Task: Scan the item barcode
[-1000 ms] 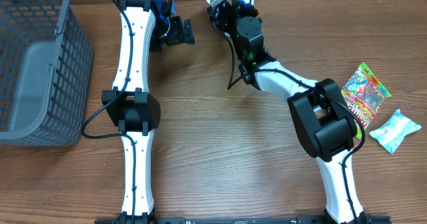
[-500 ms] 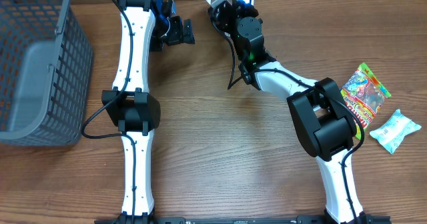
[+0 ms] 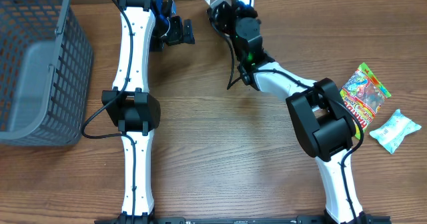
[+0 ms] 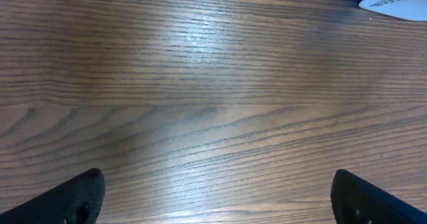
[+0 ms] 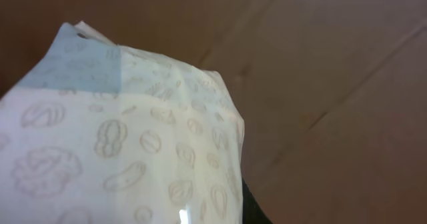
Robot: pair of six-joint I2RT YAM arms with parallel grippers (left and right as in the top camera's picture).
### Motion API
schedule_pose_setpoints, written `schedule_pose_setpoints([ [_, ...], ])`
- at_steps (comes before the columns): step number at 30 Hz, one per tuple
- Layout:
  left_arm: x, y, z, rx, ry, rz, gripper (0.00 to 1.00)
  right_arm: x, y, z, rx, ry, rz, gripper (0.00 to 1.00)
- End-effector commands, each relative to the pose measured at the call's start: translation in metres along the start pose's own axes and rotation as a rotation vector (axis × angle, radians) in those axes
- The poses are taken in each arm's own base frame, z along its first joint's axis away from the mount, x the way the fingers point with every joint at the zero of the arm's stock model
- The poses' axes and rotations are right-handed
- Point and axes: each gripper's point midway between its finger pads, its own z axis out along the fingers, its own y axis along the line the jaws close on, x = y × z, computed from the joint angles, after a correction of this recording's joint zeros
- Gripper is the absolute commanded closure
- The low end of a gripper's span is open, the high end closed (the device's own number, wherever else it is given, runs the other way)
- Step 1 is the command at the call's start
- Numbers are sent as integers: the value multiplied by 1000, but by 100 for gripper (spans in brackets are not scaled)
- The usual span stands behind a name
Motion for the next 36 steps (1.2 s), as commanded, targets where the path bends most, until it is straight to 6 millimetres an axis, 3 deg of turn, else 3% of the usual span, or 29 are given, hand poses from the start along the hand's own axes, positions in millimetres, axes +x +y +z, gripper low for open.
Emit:
schedule_pose_setpoints([
  [1,-5,-7,-23,10,-56,7,0,-45,-56,-13,167,-12,79,96],
  [6,-5,-6,-23,10,-56,7,0,-71,-109,-38,319,49,242,97],
  [12,-5,-6,-23,10,-56,7,0,-89,-141,-79,281,179,461,96],
  [19,-5,-6,-23,10,-56,7,0,-74,-208,-152,292,348,885,96],
  [25,-5,-6,-23,10,-56,7,0,-23,-262,-211,259,526,1211,96],
  [26,-5,-6,-23,10,-56,7,0,1,-274,-224,253,593,1278,94],
  [30,-5,-6,-23,10,-56,7,0,60,-286,-253,215,779,1441,95],
  [36,-5,-6,-23,10,-56,7,0,158,-293,-298,323,1086,1559,96],
])
